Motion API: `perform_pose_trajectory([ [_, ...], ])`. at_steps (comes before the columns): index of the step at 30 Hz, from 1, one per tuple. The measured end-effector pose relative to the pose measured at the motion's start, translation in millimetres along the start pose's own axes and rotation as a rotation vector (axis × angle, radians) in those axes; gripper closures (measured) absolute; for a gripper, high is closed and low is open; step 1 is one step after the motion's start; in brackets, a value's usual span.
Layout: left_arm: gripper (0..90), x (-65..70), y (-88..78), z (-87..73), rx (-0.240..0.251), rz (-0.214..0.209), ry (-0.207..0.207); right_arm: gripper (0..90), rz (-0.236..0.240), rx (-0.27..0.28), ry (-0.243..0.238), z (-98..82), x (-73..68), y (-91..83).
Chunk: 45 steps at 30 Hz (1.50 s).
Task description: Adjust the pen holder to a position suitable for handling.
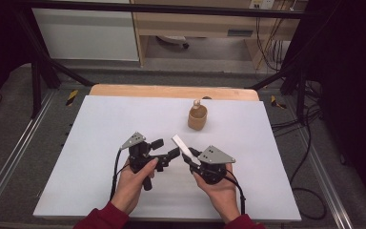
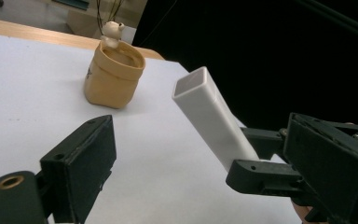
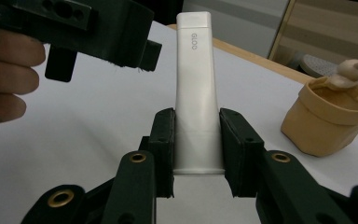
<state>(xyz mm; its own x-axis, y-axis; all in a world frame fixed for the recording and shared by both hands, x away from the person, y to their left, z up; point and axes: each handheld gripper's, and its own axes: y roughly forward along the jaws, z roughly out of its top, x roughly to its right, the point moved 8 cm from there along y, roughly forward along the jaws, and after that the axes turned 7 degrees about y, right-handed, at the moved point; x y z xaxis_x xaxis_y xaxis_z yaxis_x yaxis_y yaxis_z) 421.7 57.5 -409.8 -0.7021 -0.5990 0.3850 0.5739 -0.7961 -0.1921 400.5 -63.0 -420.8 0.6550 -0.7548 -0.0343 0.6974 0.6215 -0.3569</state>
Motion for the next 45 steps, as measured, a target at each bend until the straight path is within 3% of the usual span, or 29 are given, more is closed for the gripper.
perform_pose_trajectory([
  [5, 13.4, 0.2, 2.6, 3.5, 0.03, -0.021, -0.047, 67.3, 0.002, 0.008, 0.001, 1.4, -0.9, 0.8],
  [9, 17.8, -0.2, 4.6, 2.7, 0.026, -0.026, -0.052, 67.4, 0.007, 0.019, 0.0, 2.8, -4.3, 1.5],
  [22, 45.3, 0.4, 6.0, 7.3, 0.053, -0.076, -0.11, 67.3, 0.016, 0.035, 0.003, 4.1, -11.0, 4.0],
  [34, 62.1, -3.8, 6.1, 6.1, 0.053, -0.057, -0.142, 67.3, 0.023, 0.03, 0.006, 1.1, -12.2, 6.1],
  [42, 67.2, -2.1, 4.5, 6.1, 0.056, -0.069, -0.176, 67.3, 0.025, 0.015, 0.007, -2.8, -13.8, 8.7],
  [45, 70.0, 0.7, 4.3, 6.4, 0.052, -0.071, -0.166, 67.3, 0.027, 0.006, 0.005, -4.6, -14.0, 10.0],
])
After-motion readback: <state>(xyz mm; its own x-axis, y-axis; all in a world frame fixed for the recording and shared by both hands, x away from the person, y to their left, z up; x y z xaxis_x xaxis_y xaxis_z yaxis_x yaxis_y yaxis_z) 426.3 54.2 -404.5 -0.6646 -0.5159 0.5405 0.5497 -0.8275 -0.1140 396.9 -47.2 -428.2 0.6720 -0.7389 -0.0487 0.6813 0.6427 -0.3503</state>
